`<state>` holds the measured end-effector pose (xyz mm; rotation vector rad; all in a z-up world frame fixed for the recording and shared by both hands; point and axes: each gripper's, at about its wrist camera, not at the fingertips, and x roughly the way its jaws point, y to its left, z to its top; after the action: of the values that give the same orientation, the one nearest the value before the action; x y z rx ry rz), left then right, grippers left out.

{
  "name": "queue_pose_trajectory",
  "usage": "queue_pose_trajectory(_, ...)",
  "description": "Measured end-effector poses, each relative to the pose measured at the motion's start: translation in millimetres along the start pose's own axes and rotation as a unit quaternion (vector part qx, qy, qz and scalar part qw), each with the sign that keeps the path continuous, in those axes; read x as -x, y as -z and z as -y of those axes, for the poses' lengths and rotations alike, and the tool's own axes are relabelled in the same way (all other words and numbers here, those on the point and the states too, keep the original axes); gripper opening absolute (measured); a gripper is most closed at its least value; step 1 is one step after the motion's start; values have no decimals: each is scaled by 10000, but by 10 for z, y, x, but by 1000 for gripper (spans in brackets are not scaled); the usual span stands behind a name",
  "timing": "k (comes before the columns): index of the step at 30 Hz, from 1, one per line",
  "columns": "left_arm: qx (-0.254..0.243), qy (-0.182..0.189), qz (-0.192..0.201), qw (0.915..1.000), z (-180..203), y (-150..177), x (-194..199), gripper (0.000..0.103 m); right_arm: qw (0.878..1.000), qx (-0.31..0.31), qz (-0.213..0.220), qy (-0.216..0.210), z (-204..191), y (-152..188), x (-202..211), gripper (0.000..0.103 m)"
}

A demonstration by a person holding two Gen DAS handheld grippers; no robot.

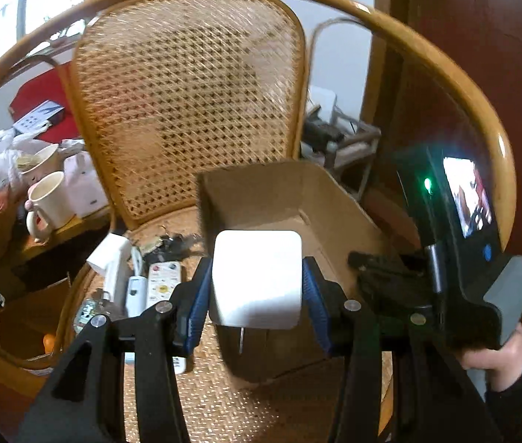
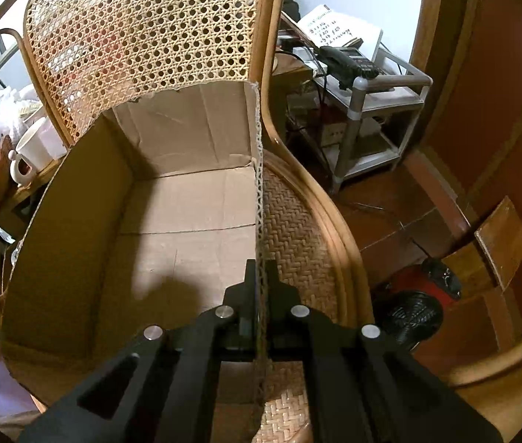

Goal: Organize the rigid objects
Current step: 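Carry the white adapter into the cardboard box and open the left tool, then move the left tool back to the keys and close on them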

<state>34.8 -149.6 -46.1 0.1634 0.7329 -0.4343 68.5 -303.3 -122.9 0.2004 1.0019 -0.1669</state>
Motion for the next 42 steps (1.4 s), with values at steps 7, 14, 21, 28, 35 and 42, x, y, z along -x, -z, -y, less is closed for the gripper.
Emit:
queue_pose_trajectory(7,49,-268,-377,9989,47,85,-200,44,9996,205,46,198,-78,50,5,5)
queue_pose_trajectory(14,-109,-462,-262,9985,56,97,-160,44,9998,167,9,144,-79,65,10,5)
queue_pose_trajectory(21,16,-553,-259,9981,-47,69,-106,74,9997,180,-16,153,-86,65,-7,5)
queue_pose_trajectory(28,-10,-1211,-179,9925,-273,31,-96,98,9998,163,-67,122,-67,62,-25,5)
queue_pose_trajectory(35,645,-1566,-522,9842,-923,33,-253,98,9998,152,-76,116,-76,62,-31,5)
queue_pose_trajectory(42,1063,-1459,-985,9786,-1537,19,-503,98,9998,166,-83,111,-73,49,-40,5)
